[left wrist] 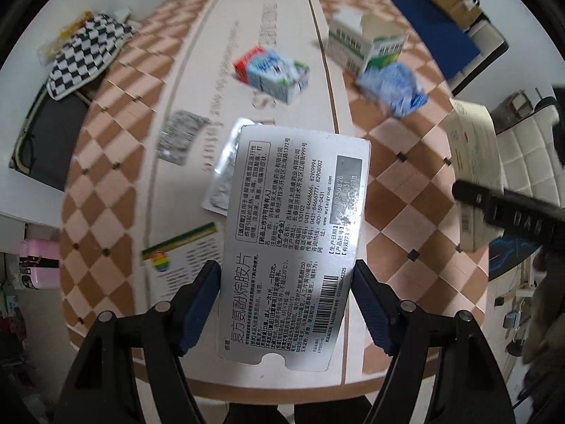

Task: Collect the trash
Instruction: 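Lower both leaflets over the bin and open both tools to release them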

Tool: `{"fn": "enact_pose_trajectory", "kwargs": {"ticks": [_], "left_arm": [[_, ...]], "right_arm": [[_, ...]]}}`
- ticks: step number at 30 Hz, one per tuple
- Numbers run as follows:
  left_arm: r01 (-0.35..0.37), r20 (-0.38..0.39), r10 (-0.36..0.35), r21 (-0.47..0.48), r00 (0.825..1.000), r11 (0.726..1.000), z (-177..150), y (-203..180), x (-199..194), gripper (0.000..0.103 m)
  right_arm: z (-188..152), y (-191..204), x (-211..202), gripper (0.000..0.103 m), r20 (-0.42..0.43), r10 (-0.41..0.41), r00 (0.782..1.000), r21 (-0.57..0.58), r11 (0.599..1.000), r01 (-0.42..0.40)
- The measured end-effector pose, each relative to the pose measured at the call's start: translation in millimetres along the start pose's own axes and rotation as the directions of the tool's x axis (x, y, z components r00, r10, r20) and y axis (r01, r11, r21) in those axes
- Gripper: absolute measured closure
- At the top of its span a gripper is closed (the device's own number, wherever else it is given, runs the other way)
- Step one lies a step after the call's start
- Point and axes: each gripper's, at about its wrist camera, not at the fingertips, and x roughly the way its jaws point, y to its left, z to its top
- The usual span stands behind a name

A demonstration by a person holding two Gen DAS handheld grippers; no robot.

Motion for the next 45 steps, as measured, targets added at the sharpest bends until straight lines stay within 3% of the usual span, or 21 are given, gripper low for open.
{"fn": "enact_pose_trajectory", "kwargs": {"ticks": [7, 14, 20, 24, 29, 33, 38, 45], "left_arm": [[0.019, 0.092, -0.02, 0.015, 0.996, 1.0, -32.9, 27.6, -45.7, 0.031], [0.042, 0.167, -0.053, 0.064, 0.985, 0.997, -92.9, 59.3, -86.0, 0.03], [0.079, 0.165, -0.094, 0.096, 0.982, 0.992, -159.6, 88.1, -103.3, 0.03], [0.095, 0.13, -0.108, 0.099, 0.986, 0.991, -196.6, 102.7, -95.1, 0.031], [0.127, 0.035, -0.129, 0.046, 0.991, 0.991, -235.1, 123.4, -50.4, 0.031], [0.138, -0.069, -0.139, -0.017, 0.988, 0.99, -262.3, 139.3, 16.2, 0.031], [0.158, -0.194, -0.175, -0.096, 0.965, 0.983, -290.9, 151.7, 129.7, 0.031], [0.171, -0.303, -0.219, -0.175, 0.928, 0.97, -309.1, 155.2, 283.3, 0.031]], "right_arm": [[-59.4, 31.1, -56.6, 0.026, 0.09, 0.034, 0.995, 0.045, 0.998, -0.038], [-150.4, 73.0, -108.1, 0.026, 0.162, 0.066, 0.985, 0.071, 0.994, -0.078], [-235.1, 105.8, -133.5, 0.026, 0.189, 0.059, 0.98, 0.112, 0.99, -0.081], [-291.6, 122.9, -132.4, 0.026, 0.17, 0.072, 0.983, 0.147, 0.984, -0.098], [-352.0, 132.8, -98.1, 0.026, 0.088, 0.1, 0.991, 0.189, 0.975, -0.115], [-391.0, 139.0, -35.5, 0.026, -0.021, 0.125, 0.992, 0.208, 0.971, -0.118], [-434.4, 140.1, 77.9, 0.026, -0.167, 0.143, 0.976, 0.226, 0.969, -0.103], [-475.5, 129.8, 226.5, 0.026, -0.252, 0.151, 0.956, 0.27, 0.959, -0.08]]}}
